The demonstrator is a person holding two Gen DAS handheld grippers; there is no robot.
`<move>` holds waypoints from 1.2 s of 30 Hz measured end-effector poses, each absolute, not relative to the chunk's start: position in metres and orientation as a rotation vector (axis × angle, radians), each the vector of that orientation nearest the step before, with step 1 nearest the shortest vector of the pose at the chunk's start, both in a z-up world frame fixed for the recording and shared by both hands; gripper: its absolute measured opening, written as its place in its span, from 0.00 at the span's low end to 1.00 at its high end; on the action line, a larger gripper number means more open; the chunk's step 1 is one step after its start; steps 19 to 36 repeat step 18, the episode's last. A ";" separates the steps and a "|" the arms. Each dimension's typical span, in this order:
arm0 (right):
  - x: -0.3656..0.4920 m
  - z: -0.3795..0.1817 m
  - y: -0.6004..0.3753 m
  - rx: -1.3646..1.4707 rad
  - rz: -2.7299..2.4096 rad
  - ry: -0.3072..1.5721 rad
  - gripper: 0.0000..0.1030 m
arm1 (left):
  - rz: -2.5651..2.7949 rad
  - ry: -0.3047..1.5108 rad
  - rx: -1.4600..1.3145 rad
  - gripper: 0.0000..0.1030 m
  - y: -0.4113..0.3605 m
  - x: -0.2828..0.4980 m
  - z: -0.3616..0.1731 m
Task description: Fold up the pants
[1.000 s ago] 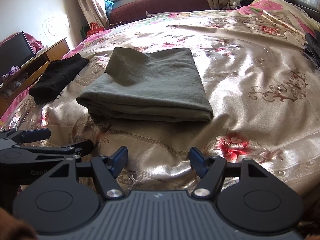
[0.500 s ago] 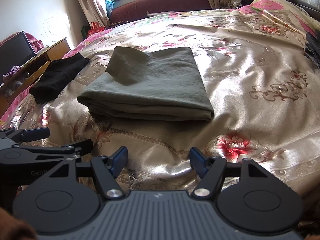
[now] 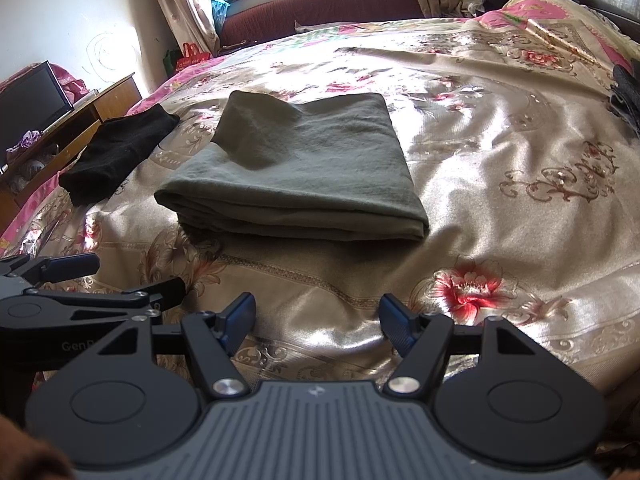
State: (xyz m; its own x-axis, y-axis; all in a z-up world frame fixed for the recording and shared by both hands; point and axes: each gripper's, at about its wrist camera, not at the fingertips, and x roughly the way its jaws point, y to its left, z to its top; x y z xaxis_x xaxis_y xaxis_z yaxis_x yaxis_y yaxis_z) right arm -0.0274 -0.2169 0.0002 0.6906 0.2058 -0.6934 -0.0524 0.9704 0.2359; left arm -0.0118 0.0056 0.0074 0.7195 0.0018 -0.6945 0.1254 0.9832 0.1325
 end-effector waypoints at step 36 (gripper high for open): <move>-0.028 0.000 -0.217 0.205 0.145 0.797 0.68 | -0.067 0.751 0.194 1.00 0.007 -0.012 0.008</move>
